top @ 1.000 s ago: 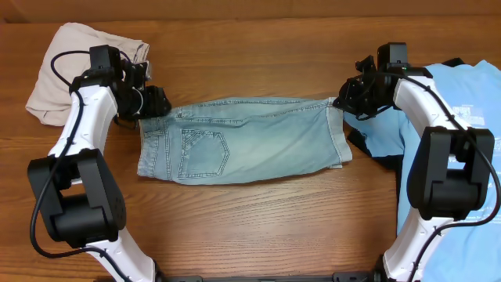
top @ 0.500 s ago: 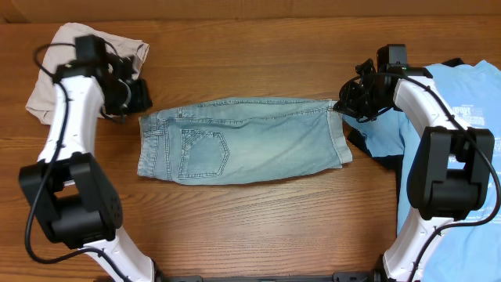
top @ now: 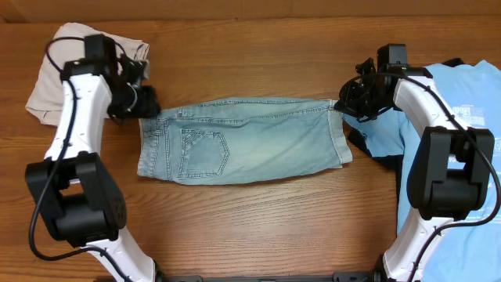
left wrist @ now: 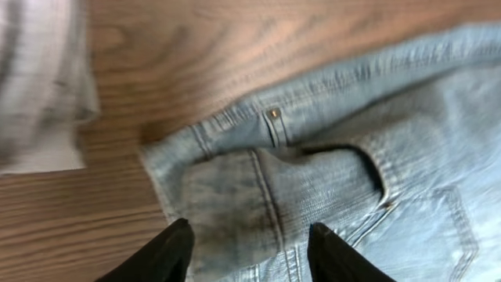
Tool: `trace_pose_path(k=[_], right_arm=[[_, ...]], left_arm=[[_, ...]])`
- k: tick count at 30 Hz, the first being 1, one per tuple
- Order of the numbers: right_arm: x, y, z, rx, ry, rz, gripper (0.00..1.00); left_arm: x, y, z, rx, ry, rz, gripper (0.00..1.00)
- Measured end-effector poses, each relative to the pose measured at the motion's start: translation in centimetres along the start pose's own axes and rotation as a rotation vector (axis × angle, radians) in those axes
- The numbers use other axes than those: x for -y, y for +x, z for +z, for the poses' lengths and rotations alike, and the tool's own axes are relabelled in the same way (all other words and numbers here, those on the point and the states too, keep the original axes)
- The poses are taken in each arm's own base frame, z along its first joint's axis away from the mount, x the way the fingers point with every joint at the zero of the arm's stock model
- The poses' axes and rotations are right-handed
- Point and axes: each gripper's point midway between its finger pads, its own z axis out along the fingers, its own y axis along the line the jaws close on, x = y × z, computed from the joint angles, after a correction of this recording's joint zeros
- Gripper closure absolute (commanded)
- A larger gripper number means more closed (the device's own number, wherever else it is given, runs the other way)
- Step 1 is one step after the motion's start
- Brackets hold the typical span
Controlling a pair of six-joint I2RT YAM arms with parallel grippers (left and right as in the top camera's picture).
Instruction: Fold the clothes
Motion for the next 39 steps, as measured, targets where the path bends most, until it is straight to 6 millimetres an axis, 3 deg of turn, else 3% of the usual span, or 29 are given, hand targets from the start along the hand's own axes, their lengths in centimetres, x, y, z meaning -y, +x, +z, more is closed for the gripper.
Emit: trace_pose_path(k=[3, 7, 9, 10, 11, 12, 13, 19, 25, 33, 39], right_arm=[[0.0, 0.0, 0.0, 0.0, 0.0, 0.0, 0.96], [0.0, 0.0, 0.0, 0.0, 0.0, 0.0, 0.96], [0.0, 0.0, 0.0, -0.001, 0.001, 0.001, 0.96], [0.0, 0.0, 0.0, 0.0, 0.0, 0.001, 0.96], [0.0, 0.0, 0.0, 0.0, 0.001, 0.001, 0.96], [0.0, 0.0, 0.0, -0.001, 0.001, 0.0, 0.96], [0.0, 0.0, 0.0, -0.001, 0.001, 0.001, 0.96], [0.0, 0.1, 0.0, -0.003, 0.002, 0.002, 0.96], [0.1, 0.2, 0.0, -0.009, 0.004, 0.005, 0.95], [0.2, 0.5, 0.0, -0.017, 0.01, 0.011, 0.82], [0.3, 0.8, 0.0, -0.03, 0.015, 0.017, 0.82]], left_arm=[[-0.5, 0.7, 1.3, -0.012, -0.033, 0.021, 0.52], [-1.5, 0.9, 1.8, -0.017, -0.083, 0.032, 0.76], [-1.8, 0.5, 1.8, -0.004, -0.102, 0.045, 0.8], [-1.9, 0.5, 1.8, 0.0, -0.104, 0.044, 0.78], [-2.0, 0.4, 1.7, 0.001, -0.111, 0.045, 0.69], [-2.1, 0.4, 1.7, 0.0, -0.116, 0.045, 0.52], [-2.2, 0.5, 1.7, -0.003, -0.121, 0.042, 0.44], [-2.3, 1.0, 1.7, -0.027, -0.132, 0.057, 0.23], [-2.4, 0.9, 1.7, -0.026, -0.138, 0.138, 0.24], [-1.5, -1.4, 1.7, 0.063, -0.09, 0.393, 0.25], [-0.3, -0.9, 1.8, 0.059, -0.024, 0.472, 0.28]])
